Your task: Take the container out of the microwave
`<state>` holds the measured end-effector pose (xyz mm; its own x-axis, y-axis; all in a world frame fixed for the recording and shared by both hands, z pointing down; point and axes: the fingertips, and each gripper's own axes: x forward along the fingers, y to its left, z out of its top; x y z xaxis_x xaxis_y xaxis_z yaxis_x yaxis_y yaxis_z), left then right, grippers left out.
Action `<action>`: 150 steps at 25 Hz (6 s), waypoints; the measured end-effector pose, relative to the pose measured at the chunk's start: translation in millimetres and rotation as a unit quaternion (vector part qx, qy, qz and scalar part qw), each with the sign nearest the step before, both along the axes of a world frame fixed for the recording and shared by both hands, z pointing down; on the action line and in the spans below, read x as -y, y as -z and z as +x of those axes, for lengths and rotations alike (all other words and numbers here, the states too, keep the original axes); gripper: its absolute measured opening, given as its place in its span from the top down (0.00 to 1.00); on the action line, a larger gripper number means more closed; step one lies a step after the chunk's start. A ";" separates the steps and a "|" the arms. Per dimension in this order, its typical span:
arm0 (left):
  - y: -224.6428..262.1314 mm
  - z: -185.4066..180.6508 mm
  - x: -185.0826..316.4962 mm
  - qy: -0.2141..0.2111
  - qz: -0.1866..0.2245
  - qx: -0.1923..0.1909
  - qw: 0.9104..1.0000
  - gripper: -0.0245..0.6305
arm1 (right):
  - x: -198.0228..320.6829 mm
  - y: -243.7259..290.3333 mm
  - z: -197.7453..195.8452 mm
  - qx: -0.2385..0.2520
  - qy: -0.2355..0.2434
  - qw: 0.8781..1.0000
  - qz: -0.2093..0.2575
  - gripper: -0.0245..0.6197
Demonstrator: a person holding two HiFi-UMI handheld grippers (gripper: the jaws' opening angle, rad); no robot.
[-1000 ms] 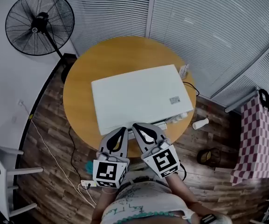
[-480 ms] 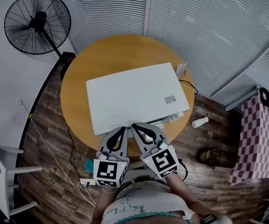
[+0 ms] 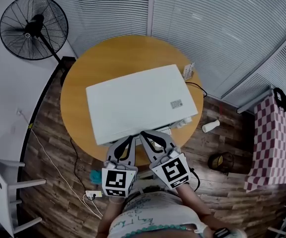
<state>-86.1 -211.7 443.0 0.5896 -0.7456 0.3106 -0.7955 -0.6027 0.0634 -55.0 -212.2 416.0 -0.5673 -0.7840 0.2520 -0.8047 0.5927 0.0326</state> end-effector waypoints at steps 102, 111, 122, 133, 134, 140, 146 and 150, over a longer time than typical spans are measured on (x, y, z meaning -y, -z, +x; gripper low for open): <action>-181.0 62.8 6.4 -0.141 -0.090 0.407 0.898 0.92 | -24.6 -34.0 120.4 -0.008 -0.074 0.996 -0.040 0.97; -177.8 69.0 -10.5 -0.103 -0.103 0.398 0.906 0.92 | -34.2 -36.1 126.7 -0.008 -0.030 0.999 -0.037 0.97; -171.3 76.7 -34.1 -0.053 -0.121 0.385 0.913 0.92 | -49.0 -32.8 132.3 -0.007 0.026 0.999 -0.030 0.97; -165.4 73.9 -59.4 -0.010 -0.135 0.376 0.917 0.92 | -61.4 -35.4 122.0 -0.006 0.080 0.996 -0.032 0.97; -165.1 72.7 -61.2 -0.007 -0.137 0.375 0.917 0.92 | -61.9 -35.3 119.7 -0.006 0.086 0.996 -0.032 0.97; -163.7 65.0 -70.0 0.017 -0.145 0.367 0.918 0.92 | -64.6 -37.9 106.4 -0.011 0.116 0.993 -0.034 0.97; -161.7 63.5 -75.4 0.025 -0.146 0.358 0.922 0.92 | -67.6 -36.0 97.9 -0.021 0.129 0.991 -0.034 0.97; -160.0 62.6 -79.9 0.019 -0.144 0.356 0.923 0.92 | -69.8 -36.4 95.9 -0.022 0.125 0.991 -0.030 0.97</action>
